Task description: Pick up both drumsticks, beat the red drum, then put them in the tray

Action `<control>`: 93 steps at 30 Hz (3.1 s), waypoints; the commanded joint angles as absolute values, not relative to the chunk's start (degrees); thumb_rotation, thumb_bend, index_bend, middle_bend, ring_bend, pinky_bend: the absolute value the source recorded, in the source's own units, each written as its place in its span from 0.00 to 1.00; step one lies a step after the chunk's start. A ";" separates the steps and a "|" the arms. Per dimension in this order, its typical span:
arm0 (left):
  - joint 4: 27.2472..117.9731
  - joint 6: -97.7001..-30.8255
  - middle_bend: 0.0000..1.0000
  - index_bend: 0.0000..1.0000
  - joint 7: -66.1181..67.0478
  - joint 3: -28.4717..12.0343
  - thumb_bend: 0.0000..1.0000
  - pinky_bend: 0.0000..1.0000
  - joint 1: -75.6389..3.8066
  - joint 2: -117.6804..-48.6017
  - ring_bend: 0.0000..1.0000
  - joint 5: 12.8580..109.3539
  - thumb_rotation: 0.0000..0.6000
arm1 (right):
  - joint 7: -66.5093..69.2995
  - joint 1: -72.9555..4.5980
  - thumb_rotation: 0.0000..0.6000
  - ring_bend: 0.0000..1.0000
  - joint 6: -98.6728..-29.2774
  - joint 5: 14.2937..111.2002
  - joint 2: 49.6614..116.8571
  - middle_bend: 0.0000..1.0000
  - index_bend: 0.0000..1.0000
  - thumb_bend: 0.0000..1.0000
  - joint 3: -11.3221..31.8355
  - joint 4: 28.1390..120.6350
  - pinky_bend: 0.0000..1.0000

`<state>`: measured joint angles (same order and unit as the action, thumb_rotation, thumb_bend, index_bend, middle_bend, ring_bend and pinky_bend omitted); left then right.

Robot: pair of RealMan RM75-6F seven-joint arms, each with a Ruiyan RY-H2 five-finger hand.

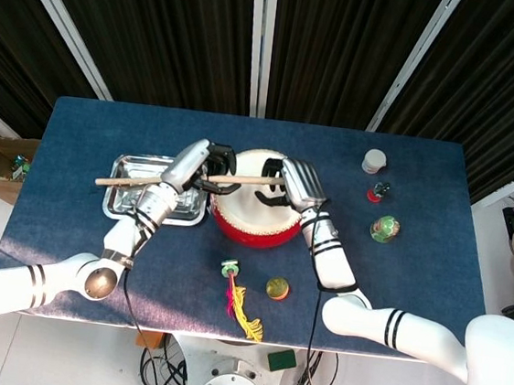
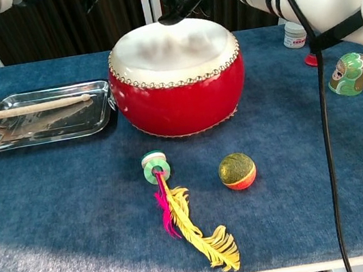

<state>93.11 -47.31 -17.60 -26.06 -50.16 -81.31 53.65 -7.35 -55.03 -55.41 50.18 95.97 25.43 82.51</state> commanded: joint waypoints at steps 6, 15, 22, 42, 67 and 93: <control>92.36 -43.60 0.79 0.80 -26.44 -27.83 0.39 0.71 -48.66 -80.21 0.70 55.53 1.00 | -6.81 -54.76 1.00 0.49 -55.39 50.38 95.19 0.51 0.41 0.07 25.50 83.29 0.58; 91.73 -42.46 0.79 0.80 -32.67 -28.55 0.39 0.71 -47.34 -79.55 0.70 58.12 1.00 | -5.38 -53.78 1.00 0.29 -55.72 51.53 93.30 0.29 0.07 0.01 25.54 85.16 0.39; 91.03 -42.05 0.79 0.80 -38.97 -28.59 0.39 0.71 -45.03 -78.08 0.70 61.92 1.00 | -2.76 -51.47 1.00 0.11 -57.79 54.36 90.29 0.09 0.00 0.00 25.87 87.76 0.22; 83.73 -44.87 0.79 0.80 -49.64 -23.23 0.39 0.71 -37.29 -74.71 0.70 67.87 1.00 | 0.22 -40.75 1.00 0.06 -63.72 62.24 72.87 0.03 0.00 0.00 23.44 101.41 0.16; 53.33 -37.96 0.76 0.79 -62.50 -13.78 0.40 0.63 -36.57 -84.17 0.63 75.82 1.00 | 14.50 -27.74 1.00 0.06 -70.35 72.50 62.25 0.03 0.00 0.00 17.74 103.78 0.15; 54.43 -46.80 0.10 0.11 -19.15 -13.39 0.07 0.16 -33.85 -83.48 0.09 65.32 1.00 | 18.50 -25.25 1.00 0.06 -70.04 74.49 61.78 0.05 0.00 0.00 15.86 101.48 0.14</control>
